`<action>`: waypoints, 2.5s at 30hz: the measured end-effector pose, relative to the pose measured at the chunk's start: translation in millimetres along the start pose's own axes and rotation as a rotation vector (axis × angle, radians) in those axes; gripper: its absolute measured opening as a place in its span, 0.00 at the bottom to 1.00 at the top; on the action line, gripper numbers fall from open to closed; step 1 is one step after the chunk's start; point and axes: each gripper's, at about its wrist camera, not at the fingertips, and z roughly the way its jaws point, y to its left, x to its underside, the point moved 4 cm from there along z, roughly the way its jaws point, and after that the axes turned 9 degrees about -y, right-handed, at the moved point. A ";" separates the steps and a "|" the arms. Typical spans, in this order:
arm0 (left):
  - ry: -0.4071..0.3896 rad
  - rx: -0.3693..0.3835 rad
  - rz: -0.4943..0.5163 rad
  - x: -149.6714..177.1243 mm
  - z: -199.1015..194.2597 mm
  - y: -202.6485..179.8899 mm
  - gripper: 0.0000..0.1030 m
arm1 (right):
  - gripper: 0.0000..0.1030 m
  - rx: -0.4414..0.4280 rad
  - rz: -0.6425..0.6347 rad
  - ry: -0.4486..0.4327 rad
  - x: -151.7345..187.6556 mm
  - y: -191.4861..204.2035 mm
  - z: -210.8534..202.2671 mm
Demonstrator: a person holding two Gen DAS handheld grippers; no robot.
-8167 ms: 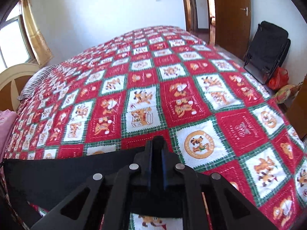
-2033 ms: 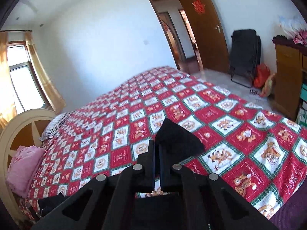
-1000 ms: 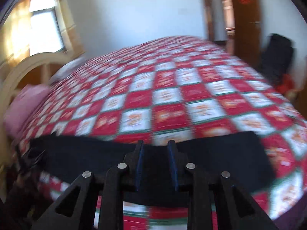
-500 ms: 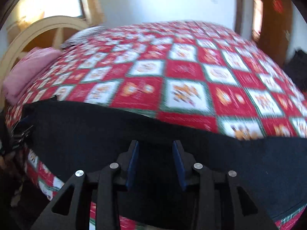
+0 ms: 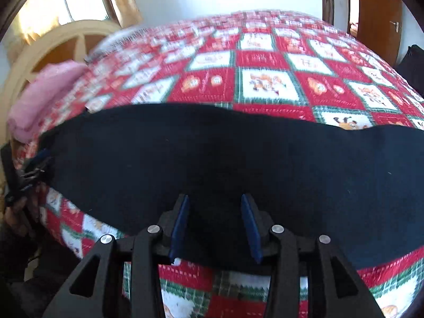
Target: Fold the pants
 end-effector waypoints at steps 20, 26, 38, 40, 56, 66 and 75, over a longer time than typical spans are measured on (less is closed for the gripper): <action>-0.009 -0.175 -0.051 -6.1 -6.1 51.4 1.00 | 0.42 0.159 0.164 -0.151 -17.5 -71.1 -44.2; 0.023 -0.197 -0.033 -0.3 -1.3 56.8 1.00 | 0.43 0.041 0.075 -0.116 -32.7 -15.9 -14.8; -0.001 -0.191 -0.040 1.2 0.8 62.0 1.00 | 0.60 0.018 -0.140 -0.066 -3.3 64.0 32.7; -0.014 -0.191 -0.045 1.6 1.1 63.1 1.00 | 0.60 -0.002 -0.110 -0.073 -3.1 59.7 32.5; -0.009 -0.164 -0.156 -9.7 1.1 92.7 1.00 | 0.62 -0.019 -0.095 -0.119 -1.1 58.1 28.2; 0.011 -0.191 -0.242 1.6 5.5 111.5 1.00 | 0.63 0.004 -0.142 -0.125 2.4 63.5 28.7; -0.067 -0.320 -0.250 -12.9 -27.2 119.6 1.00 | 0.63 0.042 0.094 -0.312 -53.9 -33.8 -63.0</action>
